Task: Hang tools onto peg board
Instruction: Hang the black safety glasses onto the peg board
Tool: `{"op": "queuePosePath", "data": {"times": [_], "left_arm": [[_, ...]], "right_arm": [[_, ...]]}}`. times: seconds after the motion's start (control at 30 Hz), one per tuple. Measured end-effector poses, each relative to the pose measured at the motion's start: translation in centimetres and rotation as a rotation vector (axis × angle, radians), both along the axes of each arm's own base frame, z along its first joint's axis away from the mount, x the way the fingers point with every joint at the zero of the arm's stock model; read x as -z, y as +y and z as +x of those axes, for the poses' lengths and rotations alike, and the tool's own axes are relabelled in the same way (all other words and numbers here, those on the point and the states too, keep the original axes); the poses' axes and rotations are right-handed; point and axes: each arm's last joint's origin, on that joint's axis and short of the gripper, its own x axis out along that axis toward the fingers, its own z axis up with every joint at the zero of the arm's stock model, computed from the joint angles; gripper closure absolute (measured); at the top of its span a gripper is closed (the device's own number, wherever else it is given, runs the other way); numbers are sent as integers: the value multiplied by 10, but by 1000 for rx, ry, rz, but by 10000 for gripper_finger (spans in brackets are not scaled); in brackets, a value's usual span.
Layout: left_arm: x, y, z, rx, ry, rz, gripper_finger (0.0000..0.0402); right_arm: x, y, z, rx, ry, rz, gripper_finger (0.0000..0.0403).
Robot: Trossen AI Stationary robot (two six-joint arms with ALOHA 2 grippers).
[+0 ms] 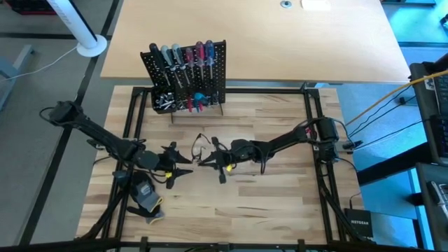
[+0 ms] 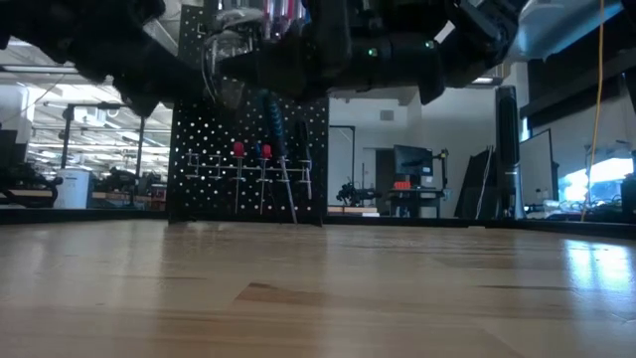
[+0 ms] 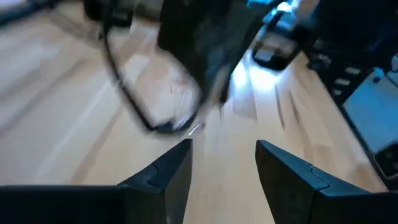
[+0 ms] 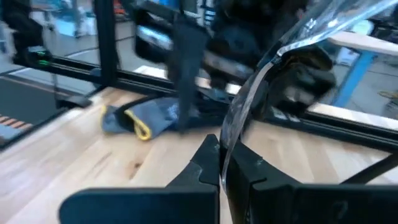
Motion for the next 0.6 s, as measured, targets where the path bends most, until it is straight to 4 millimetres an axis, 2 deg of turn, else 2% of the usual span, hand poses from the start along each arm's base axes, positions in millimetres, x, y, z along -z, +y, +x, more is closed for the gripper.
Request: {"op": "queuePosePath", "data": {"times": [0.13, 0.37, 0.6], "left_arm": [[-4, 1, -3, 17, -10, 36, 235], [-4, 7, 0, -74, -22, 58, 235], [-9, 3, 6, -27, -104, 38, 235]], "right_arm": [[2, 0, 0, 6, 12, 0, 397], [2, 1, -1, -11, 11, 2, 397], [1, 1, -1, -19, 6, 3, 397]]}}
